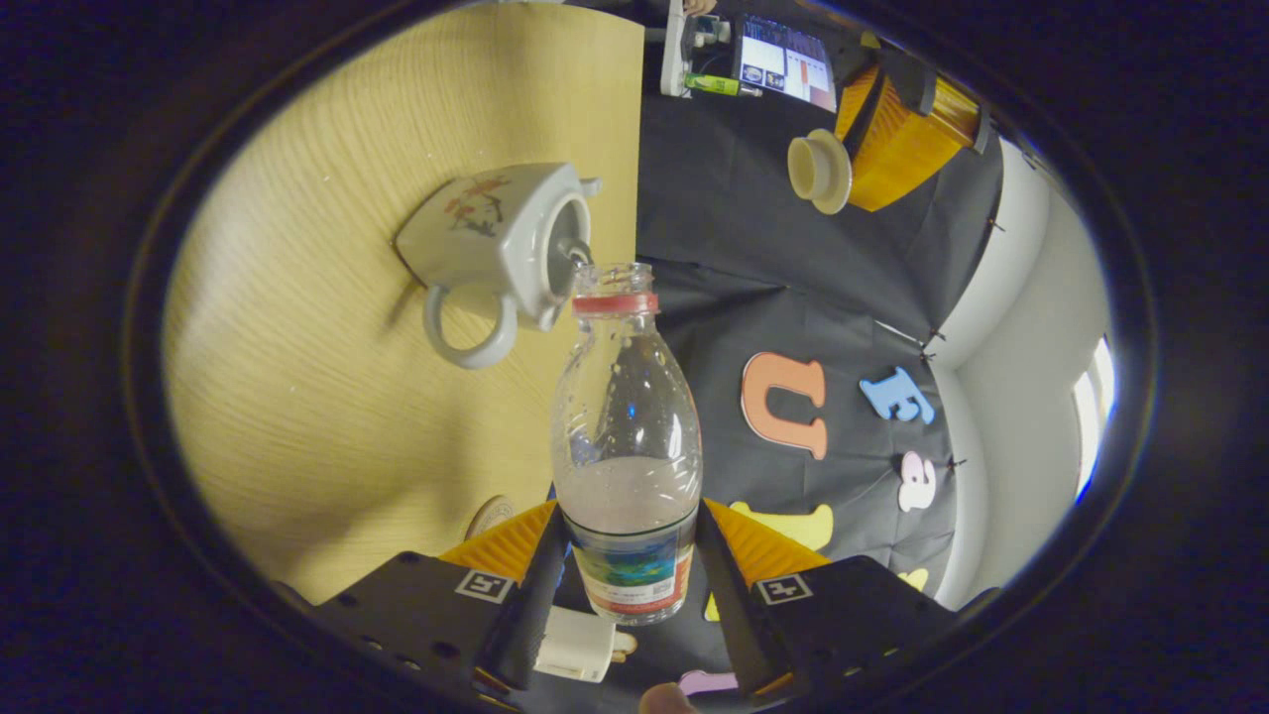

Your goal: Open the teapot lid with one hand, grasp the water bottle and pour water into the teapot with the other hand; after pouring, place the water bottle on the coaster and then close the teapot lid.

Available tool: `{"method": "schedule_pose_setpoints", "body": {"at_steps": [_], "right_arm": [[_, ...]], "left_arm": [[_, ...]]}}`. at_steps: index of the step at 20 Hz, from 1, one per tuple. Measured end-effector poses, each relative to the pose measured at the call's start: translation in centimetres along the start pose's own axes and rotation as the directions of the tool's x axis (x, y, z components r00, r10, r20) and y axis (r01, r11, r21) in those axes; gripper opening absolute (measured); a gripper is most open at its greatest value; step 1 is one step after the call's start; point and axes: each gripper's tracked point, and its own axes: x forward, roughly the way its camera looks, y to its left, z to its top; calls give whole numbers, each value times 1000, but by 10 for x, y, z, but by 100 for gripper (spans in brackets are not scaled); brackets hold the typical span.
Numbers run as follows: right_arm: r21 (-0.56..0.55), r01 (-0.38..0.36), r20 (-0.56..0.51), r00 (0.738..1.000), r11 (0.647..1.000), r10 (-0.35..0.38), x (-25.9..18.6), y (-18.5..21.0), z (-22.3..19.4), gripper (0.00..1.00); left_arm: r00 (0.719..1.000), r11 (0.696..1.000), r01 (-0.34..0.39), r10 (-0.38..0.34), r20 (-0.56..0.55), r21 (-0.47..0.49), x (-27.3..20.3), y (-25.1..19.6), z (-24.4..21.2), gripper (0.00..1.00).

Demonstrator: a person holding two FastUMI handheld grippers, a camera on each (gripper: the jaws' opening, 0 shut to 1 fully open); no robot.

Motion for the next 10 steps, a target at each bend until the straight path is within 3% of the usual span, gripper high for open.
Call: {"method": "schedule_pose_setpoints", "body": {"at_steps": [10], "right_arm": [[-76, 44, 8, 999, 996, -44, 0, -10, 2, 74]], "left_arm": [[1000, 1000, 1, -1, 3, -3, -1, 0, 1, 3]]}}
